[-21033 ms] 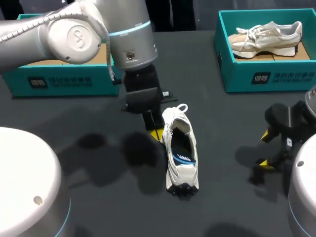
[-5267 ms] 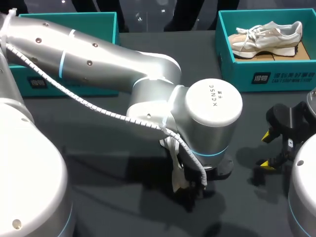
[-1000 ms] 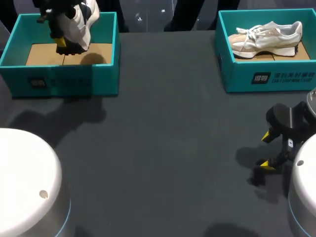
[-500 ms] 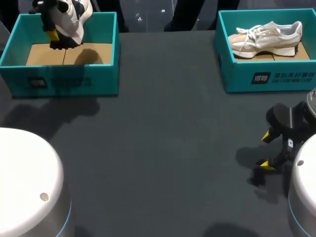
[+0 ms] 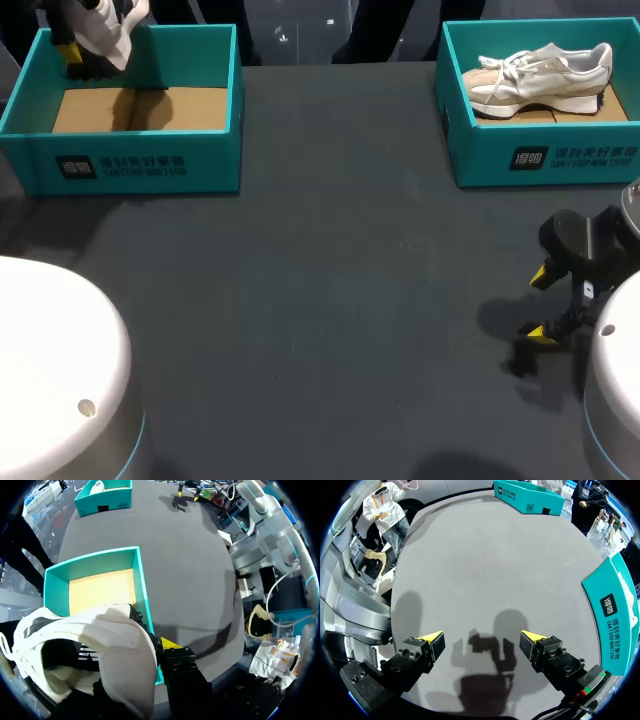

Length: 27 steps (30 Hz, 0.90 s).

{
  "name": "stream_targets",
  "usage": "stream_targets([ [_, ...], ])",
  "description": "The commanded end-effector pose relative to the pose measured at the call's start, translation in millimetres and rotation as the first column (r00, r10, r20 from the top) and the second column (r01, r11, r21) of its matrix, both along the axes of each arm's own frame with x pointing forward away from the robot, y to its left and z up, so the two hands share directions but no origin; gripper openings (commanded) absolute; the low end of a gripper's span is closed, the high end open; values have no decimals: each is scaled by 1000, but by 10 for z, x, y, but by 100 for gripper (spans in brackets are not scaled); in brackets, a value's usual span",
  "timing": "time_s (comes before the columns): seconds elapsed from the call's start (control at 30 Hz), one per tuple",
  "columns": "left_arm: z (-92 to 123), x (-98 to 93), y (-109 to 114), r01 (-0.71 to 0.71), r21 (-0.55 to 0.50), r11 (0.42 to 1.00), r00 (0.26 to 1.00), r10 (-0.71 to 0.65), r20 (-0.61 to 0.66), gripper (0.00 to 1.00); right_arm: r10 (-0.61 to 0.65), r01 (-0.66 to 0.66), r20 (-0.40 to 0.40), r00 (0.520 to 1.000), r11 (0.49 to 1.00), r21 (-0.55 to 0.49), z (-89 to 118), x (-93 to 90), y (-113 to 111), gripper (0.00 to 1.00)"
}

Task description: Take the shoe out of the shoebox, open the shoe tongue, remove and reinsert the insole, then place the shoe into the shoebox

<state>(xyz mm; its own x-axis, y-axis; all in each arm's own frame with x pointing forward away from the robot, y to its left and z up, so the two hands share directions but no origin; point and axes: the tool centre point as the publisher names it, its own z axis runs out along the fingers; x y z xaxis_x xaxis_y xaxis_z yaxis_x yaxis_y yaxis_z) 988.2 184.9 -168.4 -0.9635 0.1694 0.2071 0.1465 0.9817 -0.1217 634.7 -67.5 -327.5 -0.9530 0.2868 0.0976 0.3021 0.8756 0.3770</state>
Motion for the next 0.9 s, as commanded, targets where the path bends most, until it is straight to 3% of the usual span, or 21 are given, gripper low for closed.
stream_targets([
  [0.03, -8, 84, 78, 57, 19, 998, 998, -56, -41, 0, -2, 2, 3, 1000, 1000, -2, 7, -22, -2, 100],
  [0.23, -46, 32, 255, 281, 28, 959, 959, -282, 12, 0, -2, 2, 3, 1000, 1000, -2, 7, -22, -2, 100],
  [0.37, -30, -31, 502, 567, 2, 824, 820, -565, 94, 0, -2, 2, 3, 1000, 1000, -2, 7, -22, -2, 100],
  [0.87, -26, 0, 560, 580, -13, 814, 811, -577, 94, 0, -2, 2, 3, 1000, 1000, -2, 7, -22, -2, 100],
  [0.9, -27, 41, 590, 630, -46, 775, 776, -626, 82, 0, -2, 2, 3, 1000, 1000, -2, 7, -22, -2, 100],
])
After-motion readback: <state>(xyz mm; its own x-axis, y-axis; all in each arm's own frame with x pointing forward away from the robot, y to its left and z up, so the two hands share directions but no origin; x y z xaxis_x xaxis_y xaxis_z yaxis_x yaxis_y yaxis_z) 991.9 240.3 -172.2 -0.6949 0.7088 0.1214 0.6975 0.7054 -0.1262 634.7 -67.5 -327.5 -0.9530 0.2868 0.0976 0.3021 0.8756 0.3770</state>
